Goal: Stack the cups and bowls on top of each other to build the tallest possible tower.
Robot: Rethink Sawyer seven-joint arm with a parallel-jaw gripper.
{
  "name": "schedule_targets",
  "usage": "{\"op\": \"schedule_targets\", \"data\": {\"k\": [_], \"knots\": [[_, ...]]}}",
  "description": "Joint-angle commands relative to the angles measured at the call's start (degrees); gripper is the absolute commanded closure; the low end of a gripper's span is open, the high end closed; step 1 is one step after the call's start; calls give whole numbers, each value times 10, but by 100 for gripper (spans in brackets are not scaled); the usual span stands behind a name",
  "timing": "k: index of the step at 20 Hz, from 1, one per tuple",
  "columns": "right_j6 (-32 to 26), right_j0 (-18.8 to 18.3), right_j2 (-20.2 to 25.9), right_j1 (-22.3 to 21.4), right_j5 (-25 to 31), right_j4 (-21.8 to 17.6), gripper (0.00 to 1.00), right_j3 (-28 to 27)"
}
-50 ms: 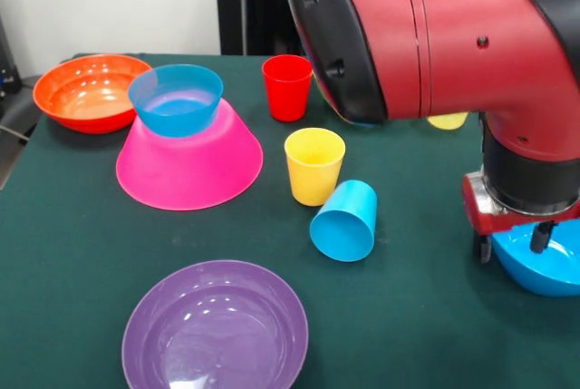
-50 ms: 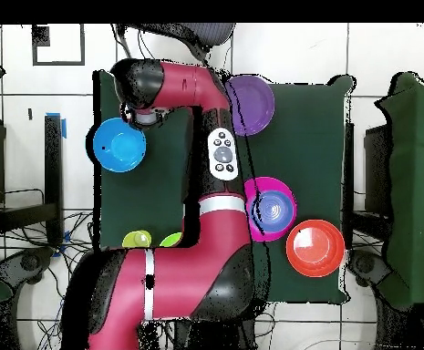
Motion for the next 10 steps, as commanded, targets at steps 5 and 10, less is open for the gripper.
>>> {"op": "schedule_targets", "data": {"k": [5,10], "knots": [[111,27,10,51,18,1,0,-20],[117,32,5,54,4,4,0,-10]]}}
